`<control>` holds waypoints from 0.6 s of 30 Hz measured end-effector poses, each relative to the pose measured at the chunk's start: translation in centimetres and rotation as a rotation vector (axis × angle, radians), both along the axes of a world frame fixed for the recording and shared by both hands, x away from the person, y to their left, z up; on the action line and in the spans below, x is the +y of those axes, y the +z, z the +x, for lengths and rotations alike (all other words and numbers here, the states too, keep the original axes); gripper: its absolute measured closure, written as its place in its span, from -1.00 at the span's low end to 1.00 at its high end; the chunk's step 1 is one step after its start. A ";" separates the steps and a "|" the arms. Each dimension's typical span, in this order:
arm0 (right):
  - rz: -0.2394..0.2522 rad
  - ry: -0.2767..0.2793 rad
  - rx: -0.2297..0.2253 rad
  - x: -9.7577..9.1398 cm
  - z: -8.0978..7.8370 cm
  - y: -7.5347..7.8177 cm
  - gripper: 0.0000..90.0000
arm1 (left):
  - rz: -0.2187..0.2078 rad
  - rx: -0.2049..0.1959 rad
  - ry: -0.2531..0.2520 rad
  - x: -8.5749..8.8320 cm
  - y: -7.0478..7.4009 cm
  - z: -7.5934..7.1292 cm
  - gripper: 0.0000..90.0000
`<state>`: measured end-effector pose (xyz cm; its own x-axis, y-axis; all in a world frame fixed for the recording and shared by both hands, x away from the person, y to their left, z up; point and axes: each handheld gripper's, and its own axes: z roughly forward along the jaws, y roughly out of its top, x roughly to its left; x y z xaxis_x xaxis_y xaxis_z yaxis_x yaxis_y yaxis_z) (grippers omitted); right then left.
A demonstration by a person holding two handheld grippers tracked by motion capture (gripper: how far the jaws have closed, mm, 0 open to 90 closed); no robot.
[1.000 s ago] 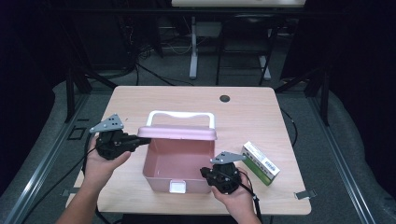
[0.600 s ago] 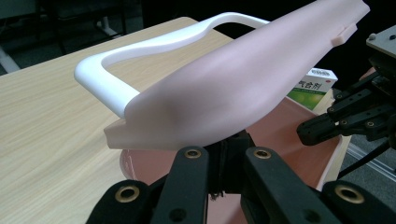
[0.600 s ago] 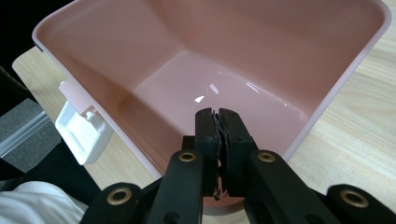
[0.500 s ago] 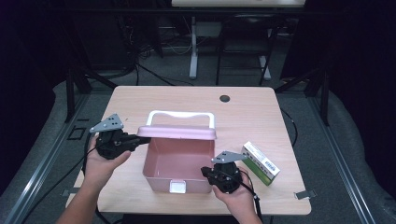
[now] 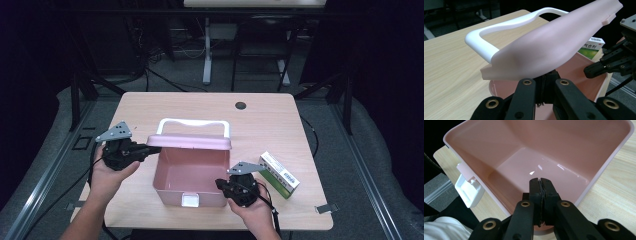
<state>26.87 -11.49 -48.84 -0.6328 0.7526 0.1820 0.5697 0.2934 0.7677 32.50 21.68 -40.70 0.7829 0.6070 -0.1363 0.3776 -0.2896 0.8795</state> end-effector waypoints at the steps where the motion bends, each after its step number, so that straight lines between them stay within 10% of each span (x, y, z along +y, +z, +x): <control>1: 0.000 0.000 0.000 0.0 0.0 0.0 0.97 | -0.001 -0.001 0.002 0.0 0.0 0.0 1.00; 18: 0.007 0.001 0.003 -0.1 0.0 0.0 0.97 | -0.012 -0.008 0.024 0.0 -0.3 1.3 0.99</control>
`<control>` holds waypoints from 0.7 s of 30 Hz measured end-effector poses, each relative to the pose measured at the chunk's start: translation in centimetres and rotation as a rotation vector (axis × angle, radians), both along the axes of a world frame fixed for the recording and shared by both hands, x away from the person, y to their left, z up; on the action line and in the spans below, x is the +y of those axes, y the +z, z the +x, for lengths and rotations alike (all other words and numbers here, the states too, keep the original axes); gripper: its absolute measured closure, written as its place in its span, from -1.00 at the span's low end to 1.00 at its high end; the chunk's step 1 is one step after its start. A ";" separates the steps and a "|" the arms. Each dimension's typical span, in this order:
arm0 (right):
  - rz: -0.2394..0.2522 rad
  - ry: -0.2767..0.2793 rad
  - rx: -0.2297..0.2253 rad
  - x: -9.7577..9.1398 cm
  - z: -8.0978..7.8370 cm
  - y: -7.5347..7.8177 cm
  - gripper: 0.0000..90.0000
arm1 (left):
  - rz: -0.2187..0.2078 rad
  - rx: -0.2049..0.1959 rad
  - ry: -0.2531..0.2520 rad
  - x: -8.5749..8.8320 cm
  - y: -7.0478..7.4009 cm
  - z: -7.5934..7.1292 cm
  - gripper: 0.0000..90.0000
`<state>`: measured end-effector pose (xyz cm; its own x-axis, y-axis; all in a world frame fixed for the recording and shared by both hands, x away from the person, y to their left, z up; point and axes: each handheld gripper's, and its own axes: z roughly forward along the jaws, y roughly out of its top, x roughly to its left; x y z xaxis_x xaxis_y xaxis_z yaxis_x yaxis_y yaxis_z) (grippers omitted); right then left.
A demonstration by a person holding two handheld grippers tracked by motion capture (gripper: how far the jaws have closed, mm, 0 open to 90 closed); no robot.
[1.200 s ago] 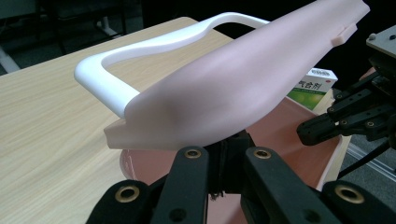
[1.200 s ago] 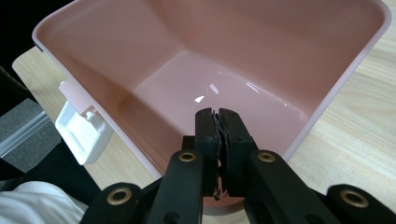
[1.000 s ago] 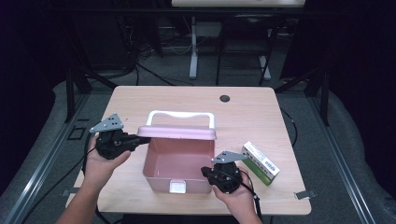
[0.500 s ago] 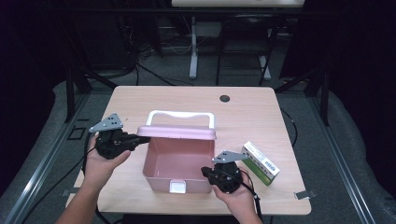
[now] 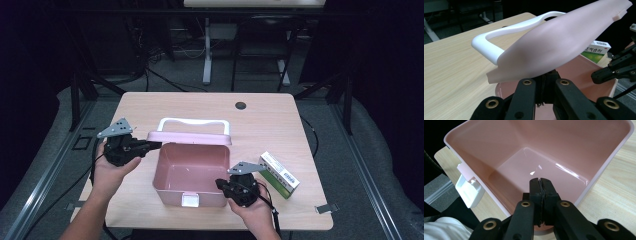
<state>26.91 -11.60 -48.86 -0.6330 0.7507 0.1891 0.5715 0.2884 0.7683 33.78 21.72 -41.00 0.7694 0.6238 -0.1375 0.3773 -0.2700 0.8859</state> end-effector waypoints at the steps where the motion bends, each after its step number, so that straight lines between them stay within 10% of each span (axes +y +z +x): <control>1: 0.000 0.000 0.000 0.0 0.0 0.0 0.97 | 0.000 0.000 0.000 0.0 0.0 0.0 0.99; 21: 0.003 0.002 0.011 0.0 0.2 0.1 0.96 | -0.010 0.000 0.031 0.4 -0.7 1.6 0.99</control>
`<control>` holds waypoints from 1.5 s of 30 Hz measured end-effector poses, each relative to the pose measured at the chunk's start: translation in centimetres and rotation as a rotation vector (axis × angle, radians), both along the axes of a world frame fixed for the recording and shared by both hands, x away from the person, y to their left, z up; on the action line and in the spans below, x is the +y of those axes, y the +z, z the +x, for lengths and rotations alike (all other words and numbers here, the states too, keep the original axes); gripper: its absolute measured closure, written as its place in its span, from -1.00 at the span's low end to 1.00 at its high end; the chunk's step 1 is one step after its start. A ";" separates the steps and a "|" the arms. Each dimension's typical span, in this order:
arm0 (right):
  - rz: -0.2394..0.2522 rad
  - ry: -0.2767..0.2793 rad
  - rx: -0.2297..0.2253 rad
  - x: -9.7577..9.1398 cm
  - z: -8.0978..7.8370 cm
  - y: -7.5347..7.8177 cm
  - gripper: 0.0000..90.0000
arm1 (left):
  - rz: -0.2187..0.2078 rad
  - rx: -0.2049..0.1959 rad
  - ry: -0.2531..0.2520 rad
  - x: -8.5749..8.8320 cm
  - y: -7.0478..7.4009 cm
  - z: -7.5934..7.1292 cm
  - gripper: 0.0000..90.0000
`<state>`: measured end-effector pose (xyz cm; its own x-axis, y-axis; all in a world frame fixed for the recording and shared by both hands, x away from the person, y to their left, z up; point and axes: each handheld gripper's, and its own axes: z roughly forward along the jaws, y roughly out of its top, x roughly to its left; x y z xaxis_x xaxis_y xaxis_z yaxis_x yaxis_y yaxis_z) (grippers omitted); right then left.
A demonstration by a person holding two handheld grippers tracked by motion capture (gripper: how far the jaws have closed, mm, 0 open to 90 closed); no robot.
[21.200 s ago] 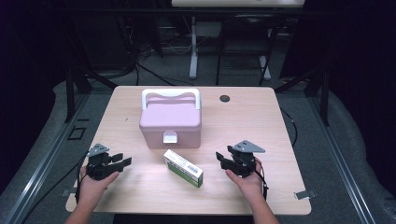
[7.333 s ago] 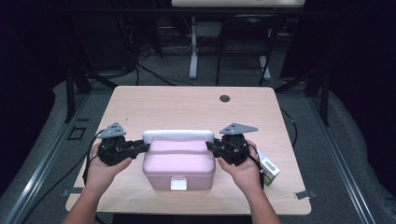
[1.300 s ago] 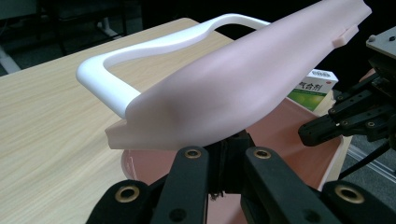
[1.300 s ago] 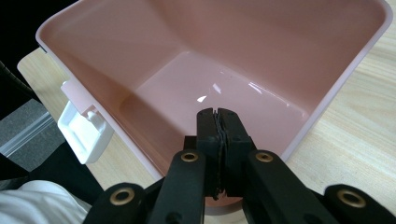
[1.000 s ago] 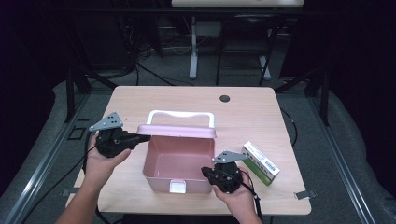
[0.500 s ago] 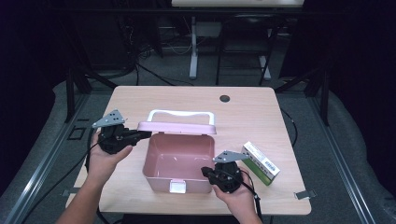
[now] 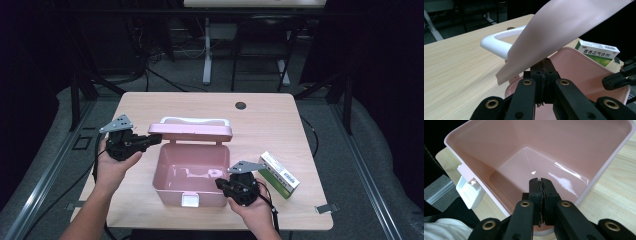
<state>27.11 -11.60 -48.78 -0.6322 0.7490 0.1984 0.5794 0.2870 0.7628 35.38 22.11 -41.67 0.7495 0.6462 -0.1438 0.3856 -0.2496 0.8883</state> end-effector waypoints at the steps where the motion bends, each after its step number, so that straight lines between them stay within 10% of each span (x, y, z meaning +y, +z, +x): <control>1: 0.000 0.000 0.000 0.0 0.0 0.0 0.96 | 0.000 0.000 0.000 0.0 0.0 0.0 0.99; 45: 0.014 -0.003 -0.016 -0.1 -0.2 -0.2 0.95 | 0.018 0.049 0.047 0.2 -2.7 2.3 0.99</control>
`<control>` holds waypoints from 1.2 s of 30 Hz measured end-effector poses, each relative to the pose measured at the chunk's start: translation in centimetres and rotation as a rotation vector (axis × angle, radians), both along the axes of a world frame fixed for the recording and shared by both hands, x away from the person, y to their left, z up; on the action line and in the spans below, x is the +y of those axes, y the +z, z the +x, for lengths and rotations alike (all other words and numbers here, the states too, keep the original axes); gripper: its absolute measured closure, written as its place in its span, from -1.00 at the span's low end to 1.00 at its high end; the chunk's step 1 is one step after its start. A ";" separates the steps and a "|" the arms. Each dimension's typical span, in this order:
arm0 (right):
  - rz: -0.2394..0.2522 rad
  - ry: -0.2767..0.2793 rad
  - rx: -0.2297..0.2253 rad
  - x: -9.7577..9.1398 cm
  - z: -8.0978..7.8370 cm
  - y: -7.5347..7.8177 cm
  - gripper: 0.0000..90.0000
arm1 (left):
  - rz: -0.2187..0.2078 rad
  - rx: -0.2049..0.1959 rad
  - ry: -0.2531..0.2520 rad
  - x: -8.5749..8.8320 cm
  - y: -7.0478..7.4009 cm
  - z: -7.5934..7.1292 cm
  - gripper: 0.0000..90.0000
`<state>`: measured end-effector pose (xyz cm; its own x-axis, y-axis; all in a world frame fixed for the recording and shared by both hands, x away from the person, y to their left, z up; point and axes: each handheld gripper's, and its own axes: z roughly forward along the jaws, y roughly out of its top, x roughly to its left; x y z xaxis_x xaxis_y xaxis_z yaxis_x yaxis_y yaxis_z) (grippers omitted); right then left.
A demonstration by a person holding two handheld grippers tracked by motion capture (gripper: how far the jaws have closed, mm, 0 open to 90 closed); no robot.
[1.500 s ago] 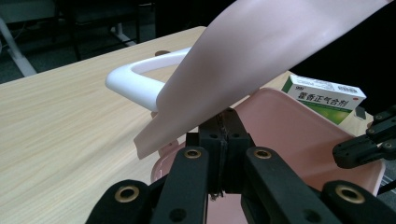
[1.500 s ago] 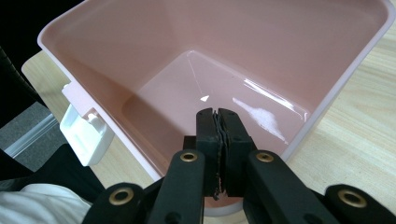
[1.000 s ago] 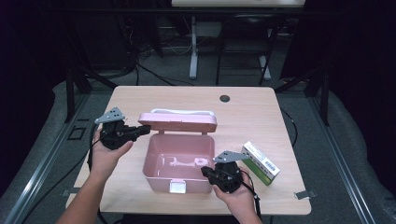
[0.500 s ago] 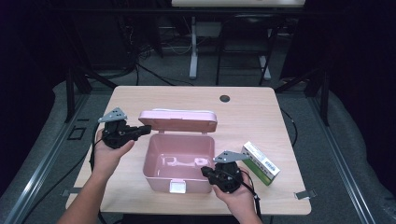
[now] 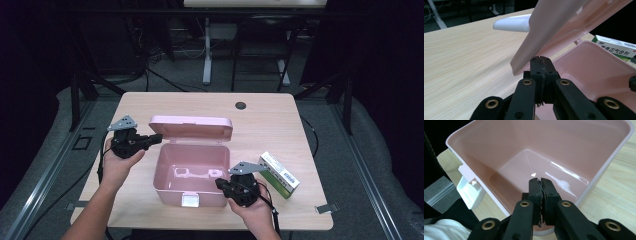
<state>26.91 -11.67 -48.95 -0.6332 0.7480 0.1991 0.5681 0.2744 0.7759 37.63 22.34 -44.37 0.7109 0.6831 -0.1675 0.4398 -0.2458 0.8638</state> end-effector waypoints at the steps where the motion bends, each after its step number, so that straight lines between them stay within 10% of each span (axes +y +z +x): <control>1: 0.000 0.000 -0.001 0.0 0.0 0.0 0.95 | 0.000 0.000 0.000 0.0 0.0 0.0 0.99; 36: -0.003 -0.002 -0.007 0.0 0.0 0.0 0.96 | 0.011 0.021 0.036 -0.1 -1.7 1.5 0.97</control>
<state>26.86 -11.67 -48.99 -0.6332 0.7498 0.1921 0.5631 0.2759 0.7790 39.12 22.27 -46.08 0.6822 0.7101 -0.1742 0.4664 -0.2390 0.8517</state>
